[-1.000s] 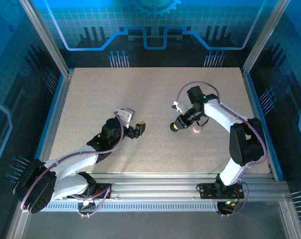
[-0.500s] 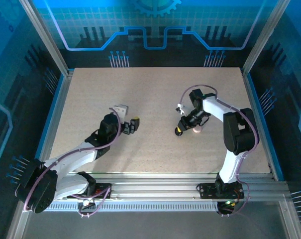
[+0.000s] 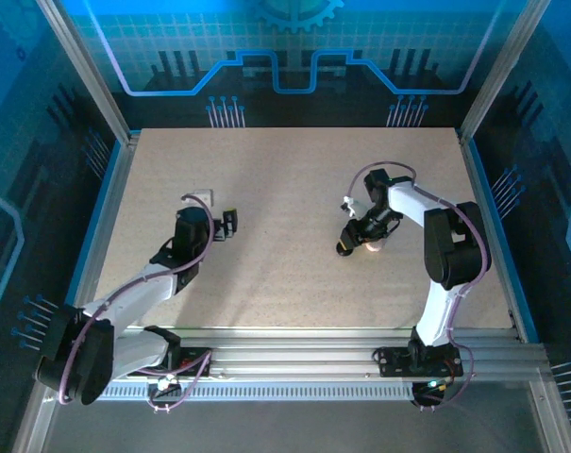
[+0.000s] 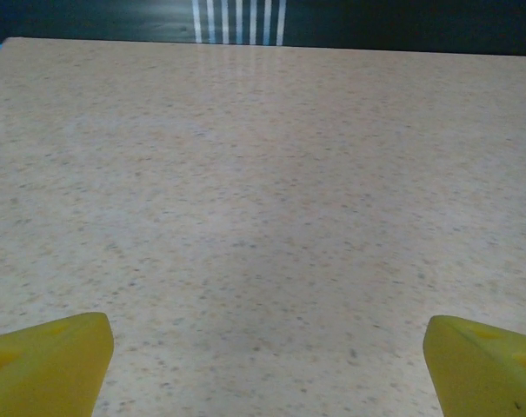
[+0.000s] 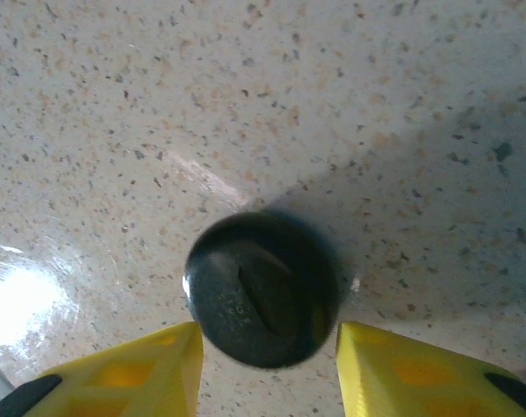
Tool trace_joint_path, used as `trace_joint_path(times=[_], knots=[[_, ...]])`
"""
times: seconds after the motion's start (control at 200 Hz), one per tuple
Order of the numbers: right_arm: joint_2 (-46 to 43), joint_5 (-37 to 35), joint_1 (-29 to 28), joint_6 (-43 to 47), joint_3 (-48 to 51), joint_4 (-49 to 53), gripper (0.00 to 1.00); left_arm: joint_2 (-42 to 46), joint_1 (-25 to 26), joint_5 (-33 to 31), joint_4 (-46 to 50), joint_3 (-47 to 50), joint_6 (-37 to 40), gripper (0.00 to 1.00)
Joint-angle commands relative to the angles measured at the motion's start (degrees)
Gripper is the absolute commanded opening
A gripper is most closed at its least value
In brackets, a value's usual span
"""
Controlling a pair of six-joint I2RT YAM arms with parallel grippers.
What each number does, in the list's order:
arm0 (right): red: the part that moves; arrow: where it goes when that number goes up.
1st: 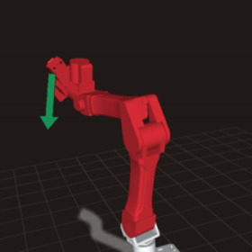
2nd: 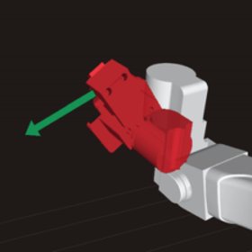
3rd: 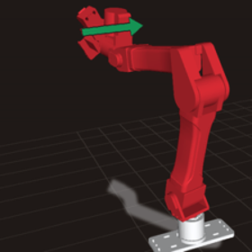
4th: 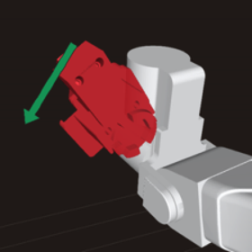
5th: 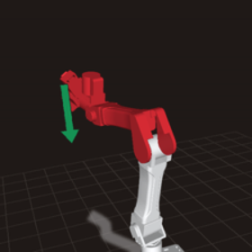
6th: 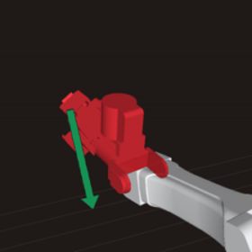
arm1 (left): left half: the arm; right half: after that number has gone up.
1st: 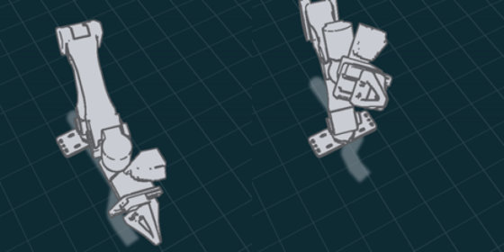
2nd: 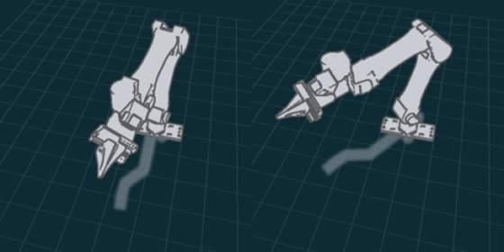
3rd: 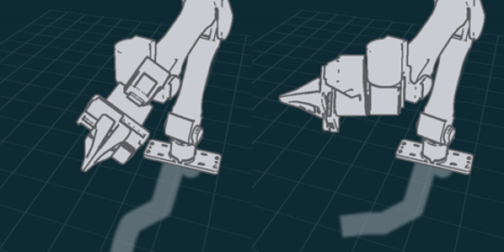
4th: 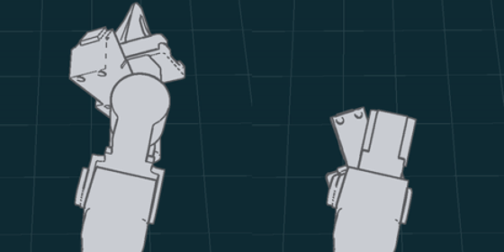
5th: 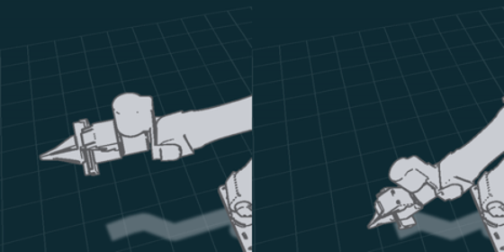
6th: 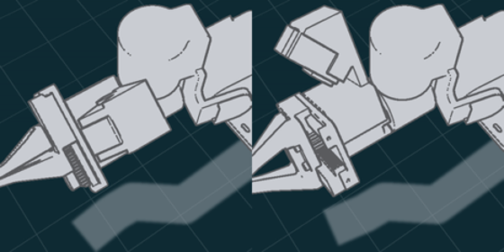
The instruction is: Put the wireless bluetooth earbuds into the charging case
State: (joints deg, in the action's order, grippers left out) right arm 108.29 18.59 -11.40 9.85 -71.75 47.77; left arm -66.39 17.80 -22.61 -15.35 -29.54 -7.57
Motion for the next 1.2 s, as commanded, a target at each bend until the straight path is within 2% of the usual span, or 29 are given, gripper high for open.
trace_joint_path(times=[0.0,0.06,0.135,0.26,0.265,0.27,0.275,0.28,0.29,0.3,0.45,0.6,0.65,0.69,0.75,0.83,0.915,0.966,0.996,1.046,1.106,1.126,1.166,1.196], knots=[[-3.33,-1.23,1.28,-0.69,-1.20,-0.57,0.46,-0.97,-2.33,-3.57,-0.72,-0.90,0.83,0.94],[-5.77,-1.66,1.76,-1.16,-0.59,-2.29,0.46,-1.20,-3.64,-5.11,-1.33,-0.71,0.77,0.99],[-9.78,-2.79,2.78,-2.28,1.86,-6.88,0.49,-1.54,-5.06,-6.90,-4.09,0.35,1.86,0.99],[-18.26,-7.14,5.38,-5.48,10.97,-21.00,0.57,-2.76,-6.65,-10.24,-12.18,3.85,5.30,0.99],[-18.58,-7.20,5.58,-5.60,11.39,-21.64,0.59,-2.86,-6.78,-10.34,-12.56,4.00,5.38,0.99],[-18.92,-7.18,5.72,-5.70,11.86,-22.27,0.67,-2.99,-6.88,-10.47,-12.93,4.16,5.47,0.99],[-19.26,-7.13,5.92,-5.88,12.27,-22.58,0.81,-3.11,-6.98,-10.54,-13.25,4.28,5.51,0.99],[-19.61,-7.10,6.11,-6.02,12.70,-23.40,0.90,-3.21,-7.03,-10.62,-13.54,4.43,5.57,0.99],[-20.25,-7.15,6.50,-6.28,13.61,-24.78,0.98,-3.41,-7.18,-10.88,-14.04,4.61,5.73,0.99],[-20.89,-7.27,6.90,-6.65,14.56,-26.20,1.00,-3.64,-7.28,-11.10,-14.38,4.81,5.80,0.99],[-29.77,-12.66,11.39,-10.54,30.38,-46.50,1.00,-8.23,-8.74,-11.23,-21.07,7.09,6.84,0.99],[-34.21,-16.29,14.01,-11.34,41.67,-61.45,1.00,-15.07,-9.46,-7.15,-37.85,10.08,9.30,0.99],[-34.58,-17.03,14.19,-11.34,44.17,-67.21,1.00,-17.97,-9.54,-5.10,-38.58,9.81,9.31,0.99],[-34.81,-17.54,14.30,-11.10,44.72,-68.53,1.00,-21.13,-9.25,-5.08,-45.07,10.25,11.82,0.99],[-34.77,-17.39,14.21,-10.43,46.29,-73.38,1.00,-18.69,-9.76,-3.90,-39.02,9.77,9.47,0.99],[-33.78,-16.75,14.12,-10.37,48.16,-80.55,1.00,-19.57,-9.90,-4.00,-42.44,10.54,10.00,0.99],[-32.34,-15.83,13.63,-10.39,46.53,-79.19,1.00,-19.57,-10.46,-2.60,-42.16,10.55,9.42,0.99],[-31.64,-14.94,13.12,-10.80,46.72,-81.07,1.00,-19.50,-11.17,-0.58,-41.42,10.55,8.85,0.99],[-30.53,-14.23,12.55,-11.49,47.49,-84.29,1.00,-20.00,-12.32,2.69,-40.52,10.91,7.48,0.99],[-27.70,-14.69,10.86,-9.66,48.14,-88.72,1.00,-24.97,-13.65,3.33,-49.71,11.54,8.72,0.99],[-21.36,-15.88,8.67,-7.67,47.61,-93.63,1.00,-21.55,-13.56,3.72,-37.96,8.88,6.84,0.99],[-20.89,-16.83,8.70,-7.90,48.26,-95.76,1.00,-22.17,-13.85,3.95,-37.88,8.03,6.90,0.99],[-22.69,-17.73,9.38,-9.24,47.14,-90.33,1.00,-23.01,-14.78,5.25,-40.64,8.75,6.63,0.99],[-21.69,-17.23,9.45,-9.12,46.95,-91.57,1.00,-22.41,-15.30,5.75,-38.48,8.23,5.87,0.99]])
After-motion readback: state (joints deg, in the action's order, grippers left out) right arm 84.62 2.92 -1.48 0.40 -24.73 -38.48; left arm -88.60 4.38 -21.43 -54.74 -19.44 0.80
